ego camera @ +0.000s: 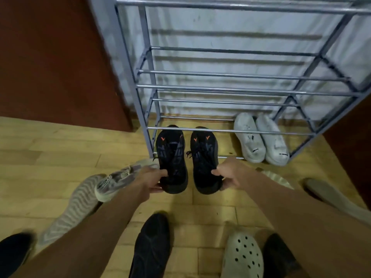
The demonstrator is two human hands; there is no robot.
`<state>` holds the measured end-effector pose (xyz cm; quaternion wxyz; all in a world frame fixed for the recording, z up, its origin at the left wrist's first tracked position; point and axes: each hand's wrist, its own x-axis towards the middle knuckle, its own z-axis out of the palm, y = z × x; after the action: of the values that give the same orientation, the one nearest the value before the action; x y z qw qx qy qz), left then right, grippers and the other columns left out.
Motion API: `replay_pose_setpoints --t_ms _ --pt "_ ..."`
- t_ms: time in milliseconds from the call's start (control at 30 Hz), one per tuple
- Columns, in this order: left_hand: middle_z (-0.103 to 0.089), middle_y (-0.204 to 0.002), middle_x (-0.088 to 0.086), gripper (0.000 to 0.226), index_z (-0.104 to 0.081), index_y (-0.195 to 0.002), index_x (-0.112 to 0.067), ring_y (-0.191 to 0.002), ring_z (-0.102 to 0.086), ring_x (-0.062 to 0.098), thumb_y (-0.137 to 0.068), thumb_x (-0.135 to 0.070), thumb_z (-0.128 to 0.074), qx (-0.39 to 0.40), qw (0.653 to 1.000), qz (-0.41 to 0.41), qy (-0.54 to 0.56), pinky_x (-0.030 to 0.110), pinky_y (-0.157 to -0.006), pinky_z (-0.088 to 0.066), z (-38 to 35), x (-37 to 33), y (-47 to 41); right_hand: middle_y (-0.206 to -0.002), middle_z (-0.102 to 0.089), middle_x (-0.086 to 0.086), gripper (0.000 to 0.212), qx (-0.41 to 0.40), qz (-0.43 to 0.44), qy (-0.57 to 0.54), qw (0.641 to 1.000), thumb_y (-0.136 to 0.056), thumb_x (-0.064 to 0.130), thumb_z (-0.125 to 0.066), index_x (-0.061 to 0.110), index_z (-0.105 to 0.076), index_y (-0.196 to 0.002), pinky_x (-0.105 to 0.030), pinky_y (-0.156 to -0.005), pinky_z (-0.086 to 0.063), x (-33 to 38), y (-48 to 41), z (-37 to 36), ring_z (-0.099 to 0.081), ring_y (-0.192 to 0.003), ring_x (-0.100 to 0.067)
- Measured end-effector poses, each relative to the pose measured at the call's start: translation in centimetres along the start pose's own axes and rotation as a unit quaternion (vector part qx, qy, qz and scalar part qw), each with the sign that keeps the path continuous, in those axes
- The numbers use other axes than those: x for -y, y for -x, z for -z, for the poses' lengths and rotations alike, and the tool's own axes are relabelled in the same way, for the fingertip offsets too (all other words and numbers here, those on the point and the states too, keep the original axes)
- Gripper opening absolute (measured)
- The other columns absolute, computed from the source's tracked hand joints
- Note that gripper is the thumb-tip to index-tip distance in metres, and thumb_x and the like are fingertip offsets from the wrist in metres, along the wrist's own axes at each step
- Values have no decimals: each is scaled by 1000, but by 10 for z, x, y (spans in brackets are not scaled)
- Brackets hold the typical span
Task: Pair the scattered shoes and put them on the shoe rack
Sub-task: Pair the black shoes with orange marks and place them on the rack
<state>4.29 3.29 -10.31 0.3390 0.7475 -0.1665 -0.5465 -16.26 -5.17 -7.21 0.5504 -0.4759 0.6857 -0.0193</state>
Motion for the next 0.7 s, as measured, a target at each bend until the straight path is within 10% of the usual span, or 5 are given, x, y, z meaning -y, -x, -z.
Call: replay_pose_setpoints --t_ms 700 --pt "-65 -118 18 35 -60 -124 0 -109 -63 35 -93 -15 -59 -95 990 -71 -74 48 -95 -52 -38 -48 -159 -113 -64 -12 33 -29 88 -48 995 -97 17 -53 8 -58 -128 -40 -85 -59 16 -163 -12 -65 -102 -29"
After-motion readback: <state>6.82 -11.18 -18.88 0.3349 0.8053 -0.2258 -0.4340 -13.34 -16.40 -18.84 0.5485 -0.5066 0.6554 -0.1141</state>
